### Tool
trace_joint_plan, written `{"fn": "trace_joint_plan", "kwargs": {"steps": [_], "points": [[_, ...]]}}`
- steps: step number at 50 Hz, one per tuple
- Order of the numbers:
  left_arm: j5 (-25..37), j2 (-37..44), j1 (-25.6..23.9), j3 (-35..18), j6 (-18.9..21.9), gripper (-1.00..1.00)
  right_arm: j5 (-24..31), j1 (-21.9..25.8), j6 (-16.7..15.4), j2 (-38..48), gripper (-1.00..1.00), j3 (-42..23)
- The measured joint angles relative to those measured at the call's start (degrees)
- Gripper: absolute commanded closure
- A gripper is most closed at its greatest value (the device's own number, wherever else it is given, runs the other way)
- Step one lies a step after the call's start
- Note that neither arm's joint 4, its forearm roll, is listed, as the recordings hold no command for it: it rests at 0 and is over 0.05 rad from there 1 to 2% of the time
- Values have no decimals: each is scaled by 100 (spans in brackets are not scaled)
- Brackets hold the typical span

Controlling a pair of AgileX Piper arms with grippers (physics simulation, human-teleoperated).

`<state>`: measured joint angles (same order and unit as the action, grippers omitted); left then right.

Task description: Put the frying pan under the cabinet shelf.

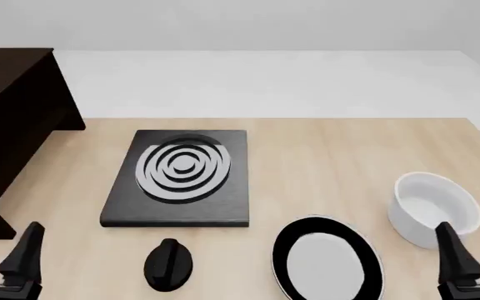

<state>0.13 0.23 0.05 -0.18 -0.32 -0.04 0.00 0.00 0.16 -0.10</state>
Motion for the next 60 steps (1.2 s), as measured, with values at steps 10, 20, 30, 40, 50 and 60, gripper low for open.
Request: {"fn": "trace_joint_plan", "kwargs": {"steps": [10,20,30,40,50,60], "points": [[-336,417,87,-64,170,-100,-4,0,0,16,-100,-10],[-1006,1422,-68,-363,383,-100,-6,0,-1,22,-100,-13],[-1577,2505,-530,-764,595,-100,-6,0,-1,24,-100,-14],[-1821,3221,-1069,-1164,866,-100,-7,0,-1,25,-100,-15],[-1917,3637,-1636,-1448,1228,-100,-7,0,-1,25,-100,-15],[-2051,4054,-2304,-1637,1697,-100,-7,0,-1,25,-100,-15]]}}
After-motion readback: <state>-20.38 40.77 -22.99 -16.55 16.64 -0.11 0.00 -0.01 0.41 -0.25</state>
